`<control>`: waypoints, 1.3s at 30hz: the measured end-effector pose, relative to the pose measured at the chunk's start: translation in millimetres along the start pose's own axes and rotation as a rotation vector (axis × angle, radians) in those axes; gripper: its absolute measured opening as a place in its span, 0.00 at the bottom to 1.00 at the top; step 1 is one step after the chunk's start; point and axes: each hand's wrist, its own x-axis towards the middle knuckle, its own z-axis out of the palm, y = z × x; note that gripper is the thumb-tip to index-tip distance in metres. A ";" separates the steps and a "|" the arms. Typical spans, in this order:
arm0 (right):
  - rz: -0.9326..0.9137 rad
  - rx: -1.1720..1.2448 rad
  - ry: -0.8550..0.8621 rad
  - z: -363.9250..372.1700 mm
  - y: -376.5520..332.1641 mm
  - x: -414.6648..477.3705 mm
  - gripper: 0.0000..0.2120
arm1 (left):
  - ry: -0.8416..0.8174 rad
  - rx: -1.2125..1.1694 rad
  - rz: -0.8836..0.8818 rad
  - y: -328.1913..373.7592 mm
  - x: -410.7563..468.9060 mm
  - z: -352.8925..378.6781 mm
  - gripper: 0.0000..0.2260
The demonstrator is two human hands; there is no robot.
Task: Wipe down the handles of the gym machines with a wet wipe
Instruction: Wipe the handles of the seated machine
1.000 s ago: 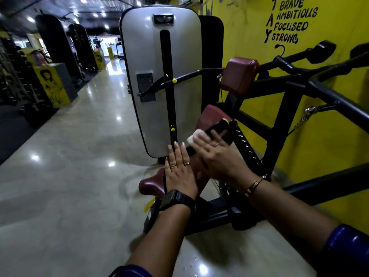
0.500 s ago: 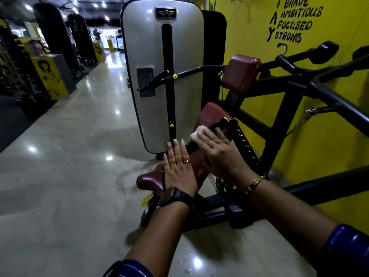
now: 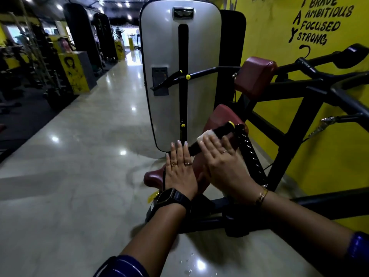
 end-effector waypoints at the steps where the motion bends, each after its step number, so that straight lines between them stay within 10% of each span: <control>1: -0.056 0.015 -0.023 -0.4 -4.1 1.3 0.28 | -0.007 0.054 -0.009 -0.5 0.2 0.2 0.49; 39: -0.298 0.087 -0.024 2.8 51.0 32.1 0.32 | 0.153 0.266 -0.041 -4.3 4.1 13.6 0.45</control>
